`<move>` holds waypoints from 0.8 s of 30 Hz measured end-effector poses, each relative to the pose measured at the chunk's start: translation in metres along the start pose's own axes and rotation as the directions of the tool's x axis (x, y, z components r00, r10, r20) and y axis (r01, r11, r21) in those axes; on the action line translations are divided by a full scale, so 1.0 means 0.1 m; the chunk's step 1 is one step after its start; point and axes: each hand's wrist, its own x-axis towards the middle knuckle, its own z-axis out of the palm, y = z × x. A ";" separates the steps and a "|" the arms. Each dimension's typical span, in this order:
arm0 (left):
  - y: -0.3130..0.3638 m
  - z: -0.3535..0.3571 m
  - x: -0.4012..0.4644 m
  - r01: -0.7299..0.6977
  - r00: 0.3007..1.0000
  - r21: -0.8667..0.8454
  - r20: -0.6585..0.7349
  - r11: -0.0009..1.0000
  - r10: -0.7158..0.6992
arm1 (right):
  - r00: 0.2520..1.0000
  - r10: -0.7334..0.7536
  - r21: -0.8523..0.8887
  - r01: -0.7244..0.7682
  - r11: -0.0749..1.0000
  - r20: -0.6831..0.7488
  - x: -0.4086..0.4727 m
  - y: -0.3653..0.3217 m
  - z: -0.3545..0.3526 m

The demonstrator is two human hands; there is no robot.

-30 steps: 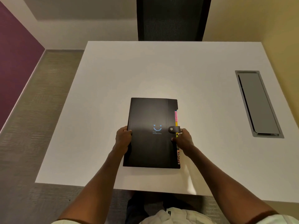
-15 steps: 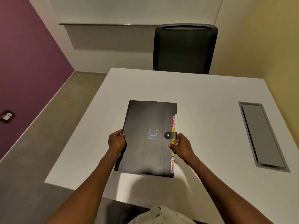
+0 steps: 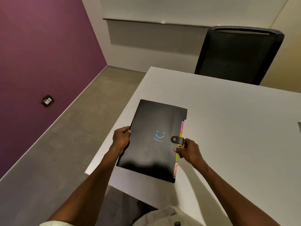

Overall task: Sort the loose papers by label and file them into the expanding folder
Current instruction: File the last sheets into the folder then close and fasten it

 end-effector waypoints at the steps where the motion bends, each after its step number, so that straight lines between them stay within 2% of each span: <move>1: -0.06 -0.09 0.12 -0.006 1.000 0.009 0.006 1.000 0.006 | 1.000 0.000 -0.005 0.000 1.000 -0.004 0.03 -0.07 0.11; 11: -0.47 -0.60 1.08 -0.037 0.995 0.146 0.098 0.989 0.023 | 0.994 0.107 -0.048 -0.109 0.993 -0.036 0.43 -0.49 1.09; 19: -0.78 -0.56 1.32 0.014 0.982 0.293 0.176 0.956 -0.068 | 0.978 0.209 -0.115 -0.210 0.971 -0.019 0.60 -0.46 1.48; 22: -0.83 -0.51 1.30 -0.027 0.981 0.361 0.188 0.932 -0.044 | 0.980 0.197 -0.212 -0.200 0.957 -0.034 0.62 -0.44 1.53; 24: -0.83 -0.51 1.29 -0.050 0.984 0.371 0.177 0.927 -0.017 | 0.978 0.207 -0.201 -0.207 0.957 -0.021 0.60 -0.47 1.55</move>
